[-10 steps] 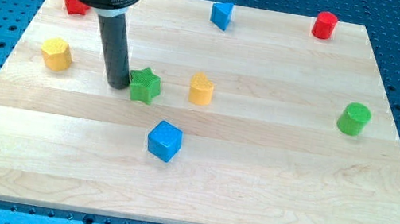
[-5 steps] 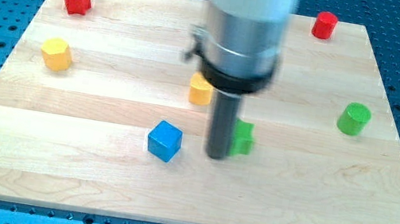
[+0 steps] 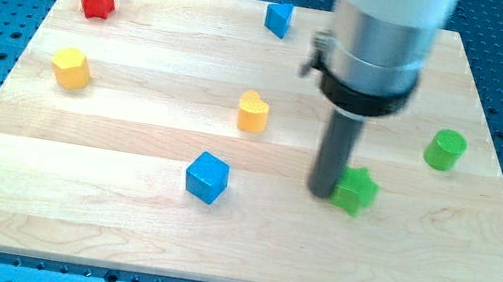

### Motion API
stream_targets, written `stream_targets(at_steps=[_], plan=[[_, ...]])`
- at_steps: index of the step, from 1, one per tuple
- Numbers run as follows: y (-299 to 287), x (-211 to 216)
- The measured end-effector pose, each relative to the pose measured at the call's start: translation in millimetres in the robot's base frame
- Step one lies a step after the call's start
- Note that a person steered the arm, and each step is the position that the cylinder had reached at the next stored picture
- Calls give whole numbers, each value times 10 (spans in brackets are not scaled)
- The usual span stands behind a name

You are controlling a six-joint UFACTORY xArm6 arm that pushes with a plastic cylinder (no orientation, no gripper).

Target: Keep the green blocks vertically below the red circle

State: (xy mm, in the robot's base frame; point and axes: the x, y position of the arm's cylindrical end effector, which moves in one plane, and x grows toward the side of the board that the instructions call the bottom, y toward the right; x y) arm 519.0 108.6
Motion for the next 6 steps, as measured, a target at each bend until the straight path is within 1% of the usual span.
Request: stream_targets(at_steps=[1,2,3,4,5,6], plan=[[672,365],[838,95],[1024,-82],[1362,-23],[1335,277],[1335,289]])
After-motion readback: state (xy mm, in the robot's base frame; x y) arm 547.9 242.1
